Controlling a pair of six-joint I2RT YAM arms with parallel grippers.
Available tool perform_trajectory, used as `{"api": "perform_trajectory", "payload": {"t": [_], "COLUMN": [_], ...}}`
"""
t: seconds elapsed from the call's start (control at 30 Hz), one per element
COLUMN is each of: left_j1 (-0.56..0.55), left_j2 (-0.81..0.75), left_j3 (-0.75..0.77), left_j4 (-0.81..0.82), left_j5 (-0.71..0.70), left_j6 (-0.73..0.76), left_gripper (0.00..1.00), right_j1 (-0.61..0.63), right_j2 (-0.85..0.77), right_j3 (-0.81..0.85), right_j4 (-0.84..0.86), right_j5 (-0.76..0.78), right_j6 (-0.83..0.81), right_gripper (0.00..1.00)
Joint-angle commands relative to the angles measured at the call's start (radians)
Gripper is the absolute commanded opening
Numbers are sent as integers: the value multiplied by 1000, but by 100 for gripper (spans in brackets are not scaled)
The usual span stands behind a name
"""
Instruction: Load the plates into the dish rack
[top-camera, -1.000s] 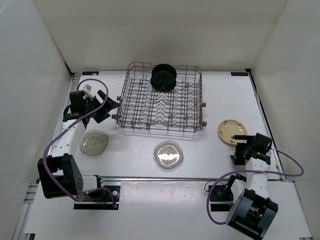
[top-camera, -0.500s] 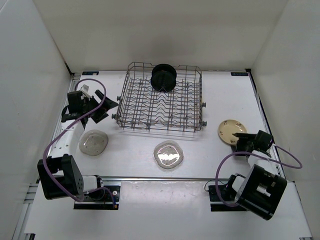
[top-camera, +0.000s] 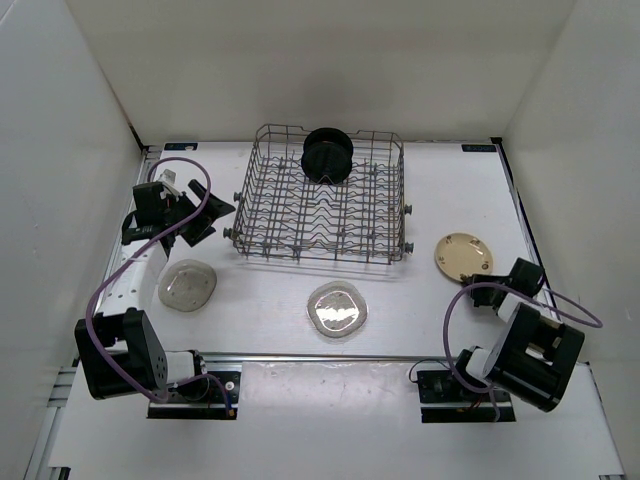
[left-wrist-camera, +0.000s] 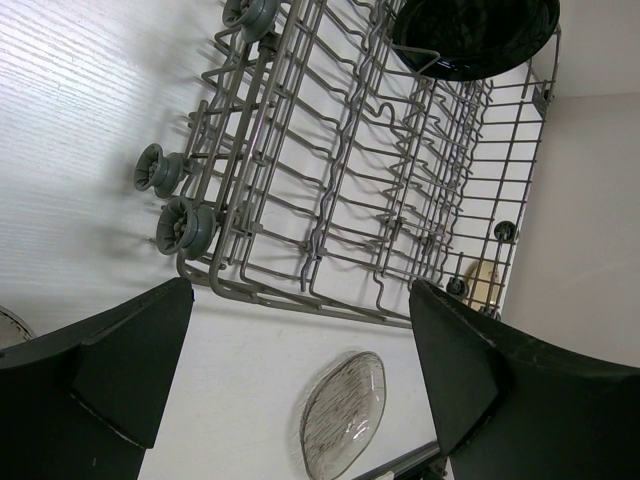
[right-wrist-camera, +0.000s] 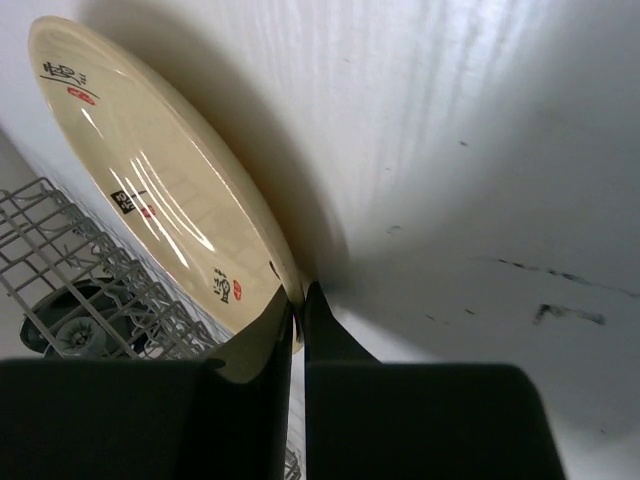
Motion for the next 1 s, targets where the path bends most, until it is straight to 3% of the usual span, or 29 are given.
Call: {"api": "perform_trajectory", "payload": {"t": [0.0, 0.13, 0.23, 0.3, 0.43, 0.57, 0.6, 0.63, 0.73, 0.8, 0.9, 0.97], "left_j1": [7, 7, 7, 7, 7, 7, 7, 7, 7, 7, -2, -2], "left_j2": [-16, -16, -25, -36, -36, -36, -36, -36, -36, -36, -45, -55], "left_j3": [36, 36, 27, 17, 8, 8, 8, -1, -10, -10, -10, -10], "left_j4": [11, 11, 11, 11, 11, 11, 11, 11, 11, 11, 11, 11], "left_j5": [-9, -9, -20, -29, -29, -29, -29, -29, -38, -38, -38, -38], "left_j6": [-1, -1, -11, -21, -21, -21, -21, -21, -21, -21, -21, -12], "left_gripper": [100, 100, 100, 100, 100, 100, 100, 100, 100, 100, 100, 100], "right_j1": [0, 0, 46, 118, 293, 517, 540, 577, 665, 721, 833, 870], "right_j2": [40, 31, 3, -12, 52, 264, 303, 345, 518, 587, 587, 601], "right_j3": [67, 277, 551, 729, 1002, 1301, 1387, 1443, 1698, 1751, 1686, 1675], "right_j4": [-49, -135, -259, -291, -258, -328, -350, -377, -587, -656, -657, -657], "right_j5": [7, 27, 180, 330, 368, 240, 52, -35, -120, -77, -54, -33], "right_j6": [-20, -109, -206, -298, -531, -857, -902, -946, -1114, -1324, -1642, -1685], "right_gripper": [0, 0, 0, 0, 0, 0, 0, 0, 0, 0, 0, 0]}}
